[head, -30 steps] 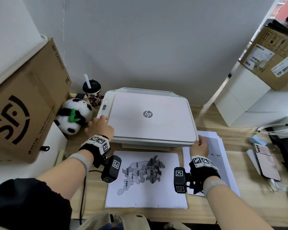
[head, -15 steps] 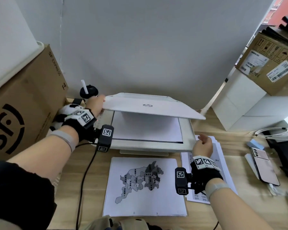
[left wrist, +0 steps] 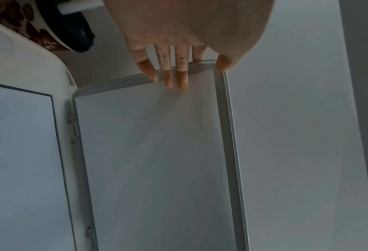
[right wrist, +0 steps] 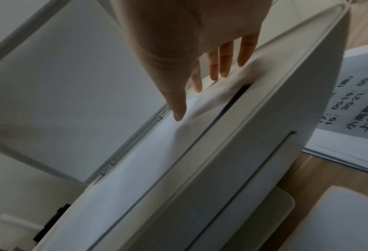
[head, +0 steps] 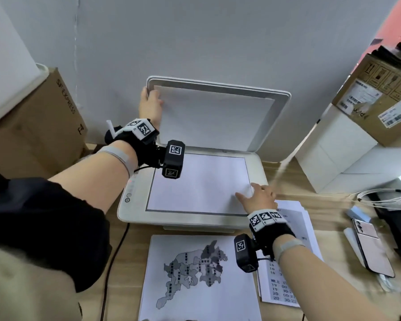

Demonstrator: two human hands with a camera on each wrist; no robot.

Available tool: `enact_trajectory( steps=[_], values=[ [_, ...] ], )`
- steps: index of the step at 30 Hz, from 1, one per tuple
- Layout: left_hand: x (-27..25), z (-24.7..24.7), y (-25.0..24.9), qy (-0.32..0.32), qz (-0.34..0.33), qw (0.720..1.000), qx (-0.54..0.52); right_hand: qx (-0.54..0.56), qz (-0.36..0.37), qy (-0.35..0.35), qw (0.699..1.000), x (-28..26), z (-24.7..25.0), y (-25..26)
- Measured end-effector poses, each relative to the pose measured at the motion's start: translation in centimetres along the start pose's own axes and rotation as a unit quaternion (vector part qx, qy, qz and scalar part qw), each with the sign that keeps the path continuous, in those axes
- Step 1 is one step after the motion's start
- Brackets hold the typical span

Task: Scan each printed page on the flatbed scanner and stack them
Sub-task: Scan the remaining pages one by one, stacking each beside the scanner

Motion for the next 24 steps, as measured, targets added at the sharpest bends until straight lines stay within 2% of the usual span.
enact_trajectory(
  steps=[8,12,14,16,19,24],
  values=[
    [1.0,-0.5,1.8,0.046,0.024,0.998,0.043,-0.02,0.016,-0.013,1.0,-0.4,-0.2,0.9],
    [0.0,0.6,5.0,0.043,0.052,0.995,0.069,0.0,0.001,0.02,1.0,-0.1,0.2,1.7],
    [-0.5,1.7,7.1,0.046,0.078,0.99,0.105,0.034,-0.003,0.039,0.999,0.2,0.0,2.0],
    [-0.9,2.9,9.2,0.051,0.097,0.983,0.144,0.116,-0.016,0.047,0.992,0.3,-0.2,1.9],
    [-2.1,4.3,11.7,0.053,0.147,0.978,0.141,0.231,-0.044,0.026,0.972,0.3,0.2,1.1],
    [-3.5,6.0,13.6,0.092,0.178,0.955,0.218,0.27,-0.004,0.015,0.963,1.2,0.6,0.2]
  ],
)
Point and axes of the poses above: each hand's wrist, its own x-axis towards the middle knuckle, its own z-axis out of the back of the hand, y = z × x, the point moved 8 cm from there along x, towards the middle knuckle, and after that the axes turned 3 degrees about -z, right-handed, at the moved point
